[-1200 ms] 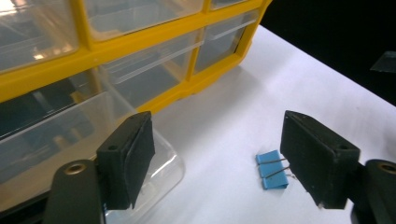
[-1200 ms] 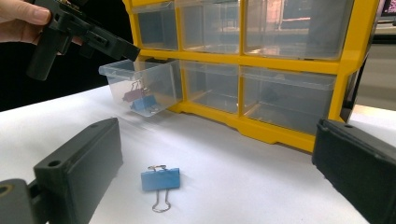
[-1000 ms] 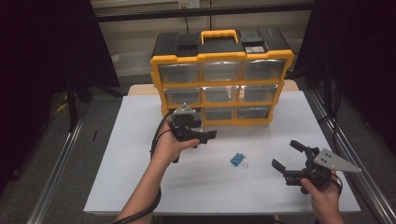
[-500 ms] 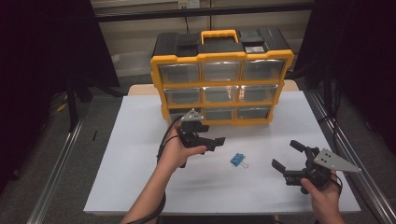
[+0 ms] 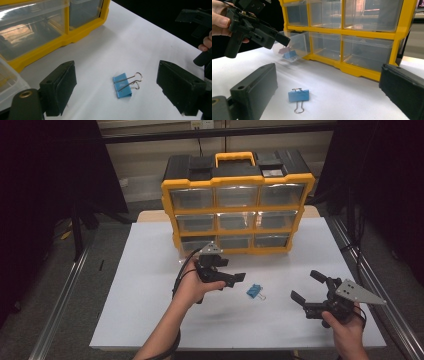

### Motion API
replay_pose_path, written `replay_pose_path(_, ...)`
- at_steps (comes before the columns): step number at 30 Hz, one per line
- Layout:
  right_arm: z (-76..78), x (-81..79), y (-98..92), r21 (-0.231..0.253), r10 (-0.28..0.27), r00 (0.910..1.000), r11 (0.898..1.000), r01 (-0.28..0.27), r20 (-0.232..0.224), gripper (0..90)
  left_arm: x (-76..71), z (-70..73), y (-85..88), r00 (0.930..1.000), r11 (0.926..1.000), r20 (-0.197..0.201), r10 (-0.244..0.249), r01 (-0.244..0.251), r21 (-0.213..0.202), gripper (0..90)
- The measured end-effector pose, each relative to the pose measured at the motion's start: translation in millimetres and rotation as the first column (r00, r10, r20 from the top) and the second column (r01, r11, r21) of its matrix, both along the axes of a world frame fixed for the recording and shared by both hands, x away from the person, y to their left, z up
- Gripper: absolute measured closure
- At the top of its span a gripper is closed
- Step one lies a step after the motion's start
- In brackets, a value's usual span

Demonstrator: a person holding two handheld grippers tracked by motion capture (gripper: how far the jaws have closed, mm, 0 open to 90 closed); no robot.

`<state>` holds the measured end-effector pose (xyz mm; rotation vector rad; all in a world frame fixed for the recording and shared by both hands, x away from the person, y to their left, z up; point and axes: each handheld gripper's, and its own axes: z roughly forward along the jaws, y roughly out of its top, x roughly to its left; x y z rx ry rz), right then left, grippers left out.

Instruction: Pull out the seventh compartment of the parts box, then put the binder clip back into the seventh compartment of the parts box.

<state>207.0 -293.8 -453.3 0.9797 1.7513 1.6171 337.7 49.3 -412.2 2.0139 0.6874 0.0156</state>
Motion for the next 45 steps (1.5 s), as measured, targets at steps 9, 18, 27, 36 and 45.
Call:
replay_pose_path(9, -0.4, 1.7, 0.3, 0.000, -0.002, 1.0000, 1.000, 0.002, -0.004, 1.7, -3.4, -8.8, -8.3, 0.9998, 0.9998, 0.002, -0.021, 0.021, -0.005, 15.2)
replay_pose_path(18, -0.3, 1.3, -0.3, 0.004, -0.004, 1.0000, 1.000, 0.004, -0.005, 1.7, -7.6, -17.5, -13.9, 0.9995, 0.9995, 0.009, -0.030, 0.030, -0.003, 14.2)
replay_pose_path(27, 0.1, 1.4, -0.5, 0.008, -0.009, 0.9999, 1.000, 0.009, -0.004, 1.6, -10.3, -26.5, -20.8, 0.9988, 0.9988, 0.004, -0.049, 0.049, -0.002, 14.2)
replay_pose_path(36, -0.4, 1.9, -0.7, 0.004, -0.007, 1.0000, 1.000, 0.007, -0.005, 1.6, -12.7, -35.9, -25.3, 0.9988, 0.9986, 0.000, -0.050, 0.050, -0.014, 14.1)
replay_pose_path(45, 0.2, 0.4, -1.6, 0.002, -0.012, 0.9999, 1.000, 0.012, -0.004, 1.7, -14.4, -43.6, -30.1, 0.9984, 0.9983, -0.009, -0.056, 0.055, -0.018, 14.0)
